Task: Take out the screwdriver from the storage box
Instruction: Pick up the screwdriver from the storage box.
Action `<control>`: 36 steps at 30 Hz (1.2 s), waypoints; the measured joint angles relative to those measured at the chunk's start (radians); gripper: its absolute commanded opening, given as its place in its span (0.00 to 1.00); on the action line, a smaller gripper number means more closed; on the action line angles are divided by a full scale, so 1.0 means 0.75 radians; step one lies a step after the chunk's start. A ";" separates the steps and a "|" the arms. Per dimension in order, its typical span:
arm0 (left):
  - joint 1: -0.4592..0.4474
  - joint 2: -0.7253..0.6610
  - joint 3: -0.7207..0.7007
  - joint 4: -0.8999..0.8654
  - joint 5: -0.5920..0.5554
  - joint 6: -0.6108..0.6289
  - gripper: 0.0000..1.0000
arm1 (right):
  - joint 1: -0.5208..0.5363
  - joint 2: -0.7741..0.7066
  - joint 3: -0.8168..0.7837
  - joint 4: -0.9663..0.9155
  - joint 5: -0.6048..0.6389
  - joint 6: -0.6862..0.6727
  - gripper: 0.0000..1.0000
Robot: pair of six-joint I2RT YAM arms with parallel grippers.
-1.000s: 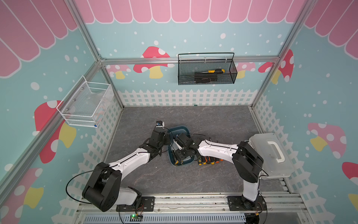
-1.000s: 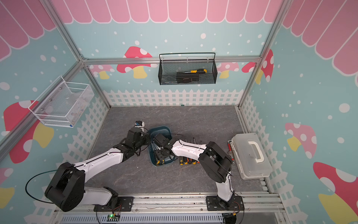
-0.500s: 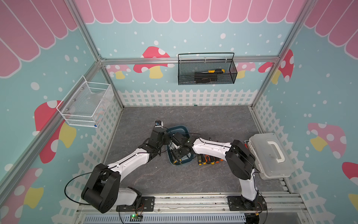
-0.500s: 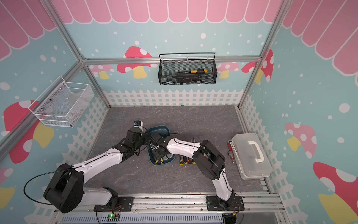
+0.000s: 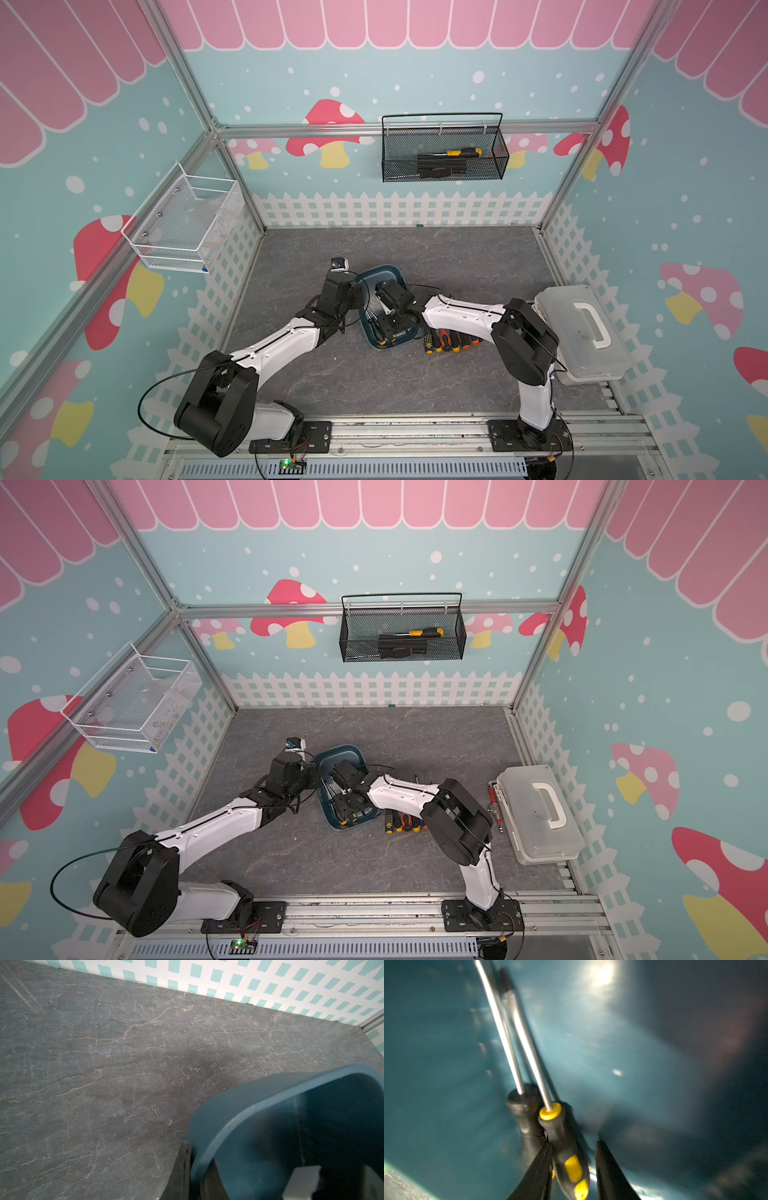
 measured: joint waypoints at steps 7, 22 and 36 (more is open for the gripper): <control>0.004 0.000 0.000 0.007 -0.001 0.000 0.00 | -0.015 -0.008 -0.016 0.030 -0.006 0.024 0.36; 0.018 0.000 -0.001 0.026 -0.035 -0.004 0.00 | 0.015 0.130 0.144 -0.025 -0.005 0.013 0.32; 0.019 -0.016 -0.011 0.027 -0.047 -0.005 0.00 | 0.022 0.137 0.150 -0.021 0.110 0.063 0.18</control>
